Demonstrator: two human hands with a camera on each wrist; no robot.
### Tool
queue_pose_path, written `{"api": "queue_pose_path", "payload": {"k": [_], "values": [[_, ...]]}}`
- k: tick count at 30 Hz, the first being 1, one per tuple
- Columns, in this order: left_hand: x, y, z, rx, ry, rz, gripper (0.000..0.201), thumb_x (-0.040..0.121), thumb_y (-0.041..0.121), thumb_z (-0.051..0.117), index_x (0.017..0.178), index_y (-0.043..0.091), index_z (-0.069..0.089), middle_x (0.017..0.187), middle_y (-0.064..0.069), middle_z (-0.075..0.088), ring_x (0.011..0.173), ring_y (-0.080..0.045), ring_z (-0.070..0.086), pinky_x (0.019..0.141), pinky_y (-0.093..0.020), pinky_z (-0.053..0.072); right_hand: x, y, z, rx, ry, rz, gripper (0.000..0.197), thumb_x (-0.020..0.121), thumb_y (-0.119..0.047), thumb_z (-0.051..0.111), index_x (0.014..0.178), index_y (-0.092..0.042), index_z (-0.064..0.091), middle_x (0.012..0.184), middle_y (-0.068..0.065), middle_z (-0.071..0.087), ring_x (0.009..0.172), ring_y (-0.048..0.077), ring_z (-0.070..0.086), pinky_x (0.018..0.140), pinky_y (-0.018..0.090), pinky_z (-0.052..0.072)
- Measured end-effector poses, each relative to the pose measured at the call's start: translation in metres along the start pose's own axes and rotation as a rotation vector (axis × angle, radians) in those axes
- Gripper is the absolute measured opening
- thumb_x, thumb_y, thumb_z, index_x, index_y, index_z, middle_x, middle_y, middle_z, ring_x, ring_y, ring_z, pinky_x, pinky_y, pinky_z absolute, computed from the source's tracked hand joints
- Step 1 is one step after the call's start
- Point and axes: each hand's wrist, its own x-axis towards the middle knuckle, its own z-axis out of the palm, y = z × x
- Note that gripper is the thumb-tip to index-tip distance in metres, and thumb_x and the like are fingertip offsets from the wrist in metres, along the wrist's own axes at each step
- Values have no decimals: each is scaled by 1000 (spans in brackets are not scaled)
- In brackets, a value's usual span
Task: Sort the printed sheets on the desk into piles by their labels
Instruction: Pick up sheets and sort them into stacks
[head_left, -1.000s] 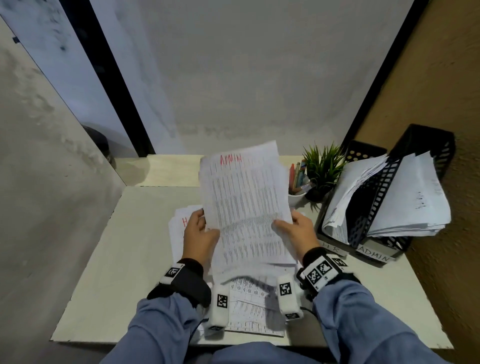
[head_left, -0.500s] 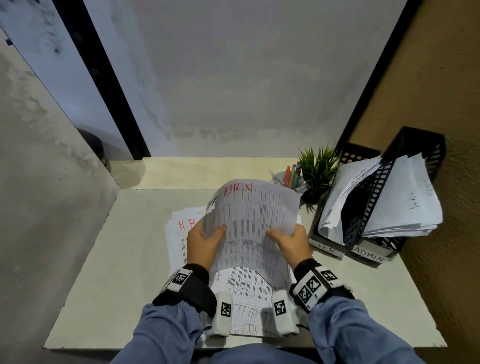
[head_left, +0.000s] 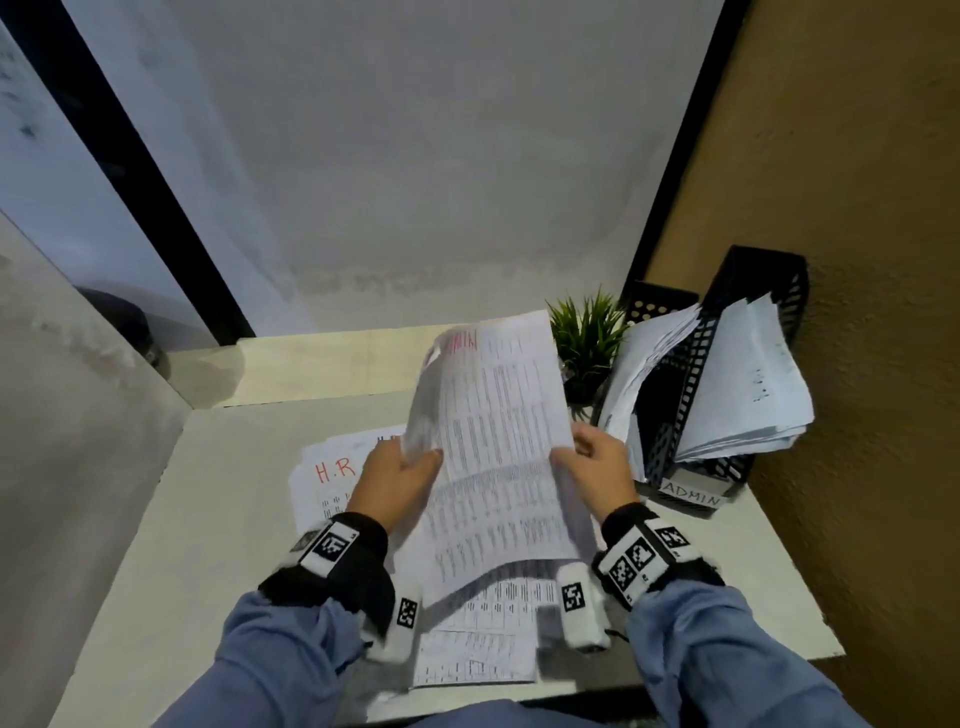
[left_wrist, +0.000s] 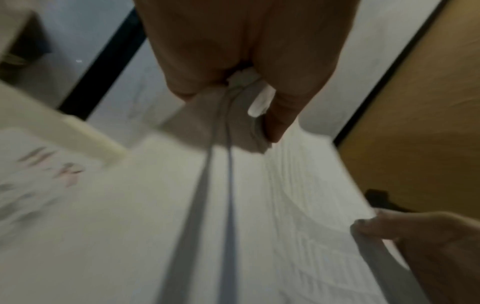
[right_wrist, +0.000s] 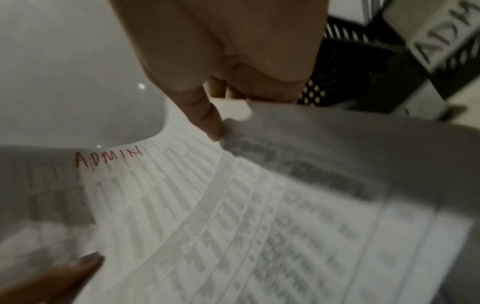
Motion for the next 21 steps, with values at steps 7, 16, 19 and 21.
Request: {"api": "queue_pose_path", "payload": {"k": [7, 16, 19, 21], "values": [[5, 113, 30, 131, -61, 314, 26, 82, 14, 53, 58, 12, 41, 59, -9, 44, 56, -18, 43, 56, -28, 34, 38, -23, -98, -327, 669, -262, 39, 81, -25, 67, 118, -14, 59, 105, 11, 55, 97, 24, 51, 85, 36, 45], [3, 202, 114, 369, -36, 663, 41, 85, 8, 48, 53, 20, 26, 49, 4, 31, 47, -13, 31, 43, -21, 20, 69, 1, -167, -399, 675, 288, 75, 65, -41, 80, 122, -1, 52, 123, 24, 57, 110, 39, 55, 92, 49, 47], [4, 210, 137, 424, 27, 736, 26, 85, 9, 46, 63, 17, 34, 55, 2, 35, 56, -23, 37, 51, -30, 19, 71, 4, -170, -414, 651, 269, 44, 69, -23, 76, 104, 1, 63, 104, 23, 66, 92, 37, 64, 77, 41, 53], [2, 212, 148, 426, 52, 773, 11, 85, 8, 46, 76, 13, 49, 64, -2, 47, 62, -25, 43, 54, -27, 24, 73, 4, -173, -403, 639, 240, 35, 71, -17, 71, 101, -1, 64, 100, 22, 67, 89, 36, 64, 78, 40, 53]]}}
